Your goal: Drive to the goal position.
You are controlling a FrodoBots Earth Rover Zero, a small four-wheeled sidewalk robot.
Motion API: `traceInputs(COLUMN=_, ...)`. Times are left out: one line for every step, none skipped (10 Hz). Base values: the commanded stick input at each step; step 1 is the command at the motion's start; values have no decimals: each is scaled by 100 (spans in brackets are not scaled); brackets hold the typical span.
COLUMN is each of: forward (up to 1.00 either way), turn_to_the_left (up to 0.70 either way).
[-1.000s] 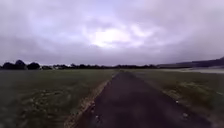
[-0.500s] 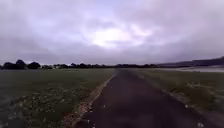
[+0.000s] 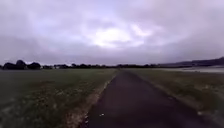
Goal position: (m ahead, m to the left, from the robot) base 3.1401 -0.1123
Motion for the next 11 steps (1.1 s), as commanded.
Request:
traceInputs(forward=50, turn_to_the_left=-22)
traceInputs(forward=50, turn_to_the_left=-16)
traceInputs(forward=50, turn_to_the_left=-10)
traceInputs(forward=50, turn_to_the_left=-4)
traceInputs(forward=50, turn_to_the_left=0)
traceInputs(forward=50, turn_to_the_left=0)
traceInputs(forward=50, turn_to_the_left=0)
traceInputs(forward=50, turn_to_the_left=0)
traceInputs(forward=50, turn_to_the_left=0)
traceInputs(forward=50, turn_to_the_left=0)
traceInputs(forward=50, turn_to_the_left=0)
